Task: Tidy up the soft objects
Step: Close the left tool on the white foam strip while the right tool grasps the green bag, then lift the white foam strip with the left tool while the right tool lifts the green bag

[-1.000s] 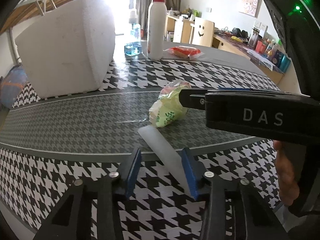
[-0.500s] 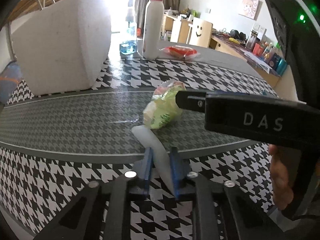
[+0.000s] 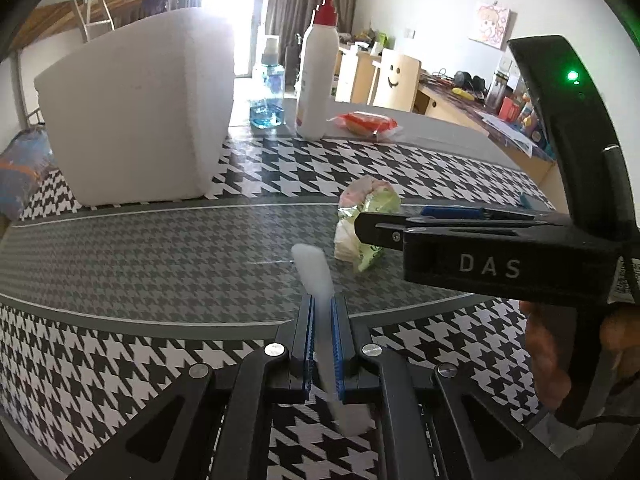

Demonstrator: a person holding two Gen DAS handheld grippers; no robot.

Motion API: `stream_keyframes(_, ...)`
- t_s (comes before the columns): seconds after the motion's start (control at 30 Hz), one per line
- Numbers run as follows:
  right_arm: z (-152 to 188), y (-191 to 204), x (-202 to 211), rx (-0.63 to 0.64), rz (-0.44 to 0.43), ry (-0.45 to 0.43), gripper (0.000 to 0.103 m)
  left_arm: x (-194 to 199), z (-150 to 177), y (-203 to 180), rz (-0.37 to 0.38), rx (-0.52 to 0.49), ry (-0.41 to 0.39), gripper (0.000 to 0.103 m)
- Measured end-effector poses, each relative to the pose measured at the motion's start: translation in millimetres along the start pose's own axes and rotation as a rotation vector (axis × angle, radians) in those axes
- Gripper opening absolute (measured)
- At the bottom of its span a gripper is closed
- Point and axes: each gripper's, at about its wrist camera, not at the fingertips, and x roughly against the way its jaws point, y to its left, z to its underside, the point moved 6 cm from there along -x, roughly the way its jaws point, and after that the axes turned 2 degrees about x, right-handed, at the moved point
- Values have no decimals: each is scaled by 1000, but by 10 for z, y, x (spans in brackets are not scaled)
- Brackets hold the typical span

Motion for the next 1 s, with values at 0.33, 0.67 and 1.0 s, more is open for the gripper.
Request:
stream_keyframes(0.33,-6,66,-106,10,3,27,61,51,-24,70,-6,-7,-7,9)
stream_keyframes(0.67,37,106,-199,20,-12,61,41,22,-94,80,-10,-13,-8,9)
stream_keyframes(1.0,29,113,-203,19,-8,55,30,8,-139,66,5,-30,-16,9)
